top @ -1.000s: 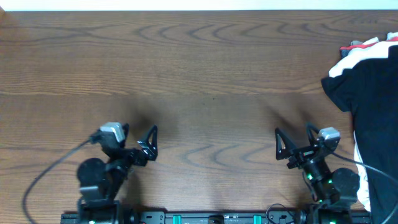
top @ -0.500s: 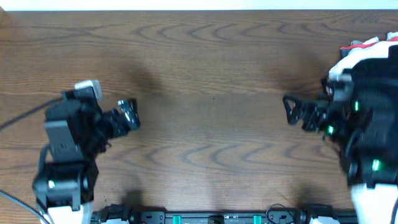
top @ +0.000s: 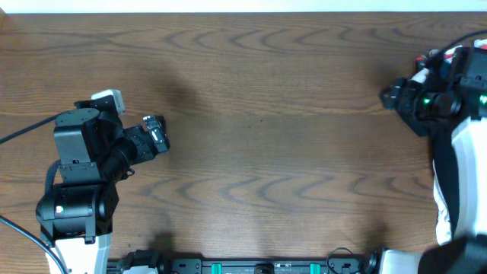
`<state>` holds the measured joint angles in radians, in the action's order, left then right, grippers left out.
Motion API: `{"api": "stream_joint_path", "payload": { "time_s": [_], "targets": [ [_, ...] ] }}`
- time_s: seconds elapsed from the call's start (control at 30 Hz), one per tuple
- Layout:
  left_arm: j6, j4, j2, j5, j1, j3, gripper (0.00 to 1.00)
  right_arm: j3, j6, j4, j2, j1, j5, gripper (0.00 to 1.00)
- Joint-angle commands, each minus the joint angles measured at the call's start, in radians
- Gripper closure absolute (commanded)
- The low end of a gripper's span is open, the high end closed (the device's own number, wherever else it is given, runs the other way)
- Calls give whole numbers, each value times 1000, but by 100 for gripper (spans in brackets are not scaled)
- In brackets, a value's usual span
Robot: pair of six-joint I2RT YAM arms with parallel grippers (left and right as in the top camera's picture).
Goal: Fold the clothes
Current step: 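Grasp the black shirt in the pile with the right gripper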
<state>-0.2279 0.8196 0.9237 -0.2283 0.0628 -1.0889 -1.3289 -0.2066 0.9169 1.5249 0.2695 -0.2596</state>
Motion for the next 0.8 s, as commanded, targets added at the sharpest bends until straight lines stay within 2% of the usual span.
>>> {"api": "stream_joint_path", "payload": {
  "time_s": [0.0,0.13,0.27,0.5,0.77],
  "targets": [
    [17,23,-2,11,4,-16,2,-10,-63,13,111,48,110,16],
    [17,32,2,12,4,-15,2,-10,-78,-9,226,47,231,12],
    [17,36,16,12,4,-15,2,-10,-106,-87,319,47,288,16],
    [17,97,51,12,4,-15,2,-10,-114,-249,418,44,410,16],
    [17,119,79,12,4,-14,2,-10,-115,-314,515,42,390,24]
  ]
}}
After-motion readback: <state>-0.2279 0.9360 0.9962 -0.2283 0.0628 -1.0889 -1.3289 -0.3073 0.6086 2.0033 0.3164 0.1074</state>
